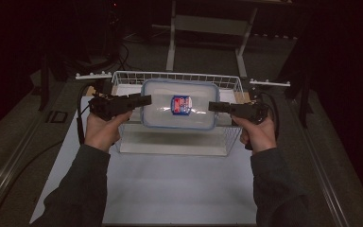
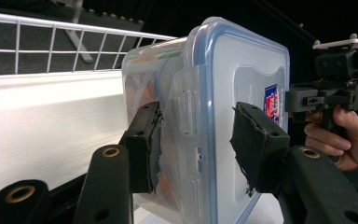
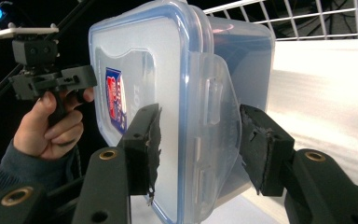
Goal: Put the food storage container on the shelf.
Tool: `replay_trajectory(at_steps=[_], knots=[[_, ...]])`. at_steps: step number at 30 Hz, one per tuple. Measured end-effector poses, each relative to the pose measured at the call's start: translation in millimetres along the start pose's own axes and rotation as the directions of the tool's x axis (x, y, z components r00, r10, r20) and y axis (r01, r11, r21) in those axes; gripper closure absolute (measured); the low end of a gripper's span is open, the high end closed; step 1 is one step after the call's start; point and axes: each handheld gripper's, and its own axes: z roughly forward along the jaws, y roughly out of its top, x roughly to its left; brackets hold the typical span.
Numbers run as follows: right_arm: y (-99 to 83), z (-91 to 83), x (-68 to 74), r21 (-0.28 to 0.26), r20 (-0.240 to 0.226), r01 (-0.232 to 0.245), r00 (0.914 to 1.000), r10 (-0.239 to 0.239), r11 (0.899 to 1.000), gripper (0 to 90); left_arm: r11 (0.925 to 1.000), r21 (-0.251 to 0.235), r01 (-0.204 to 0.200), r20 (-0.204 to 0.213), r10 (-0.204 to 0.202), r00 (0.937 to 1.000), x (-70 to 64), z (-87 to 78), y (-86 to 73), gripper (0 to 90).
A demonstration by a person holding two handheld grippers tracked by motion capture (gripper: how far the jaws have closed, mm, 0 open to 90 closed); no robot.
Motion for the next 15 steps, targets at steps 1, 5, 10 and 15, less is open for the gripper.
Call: replay_trajectory(at_steps=[1, 5, 10, 15], knots=[[0.8, 1.3, -1.2, -0.005, 0.003, -0.003, 1.0000, 0.003, 1.000, 50.1, 1.0000, -0.002, 0.008, 0.000, -0.008, 1.0000, 1.7, 1.2, 0.4, 52.5], [4.9, 6.0, -3.7, -0.010, 0.008, -0.016, 0.9998, 0.016, 1.000, 50.1, 0.9997, -0.012, 0.019, -0.007, -0.019, 0.9998, 6.9, 3.0, 3.1, 52.2], [8.8, 10.7, -6.0, -0.011, 0.009, -0.015, 0.9998, 0.015, 1.000, 50.1, 0.9995, -0.021, 0.023, -0.010, -0.023, 0.9997, 11.5, 4.5, 5.6, 52.1], [11.6, 15.5, -8.9, -0.025, 0.018, -0.021, 0.9996, 0.021, 0.999, 49.5, 0.9984, -0.047, 0.032, -0.019, -0.033, 0.9993, 16.4, 8.8, 6.8, 51.3]])
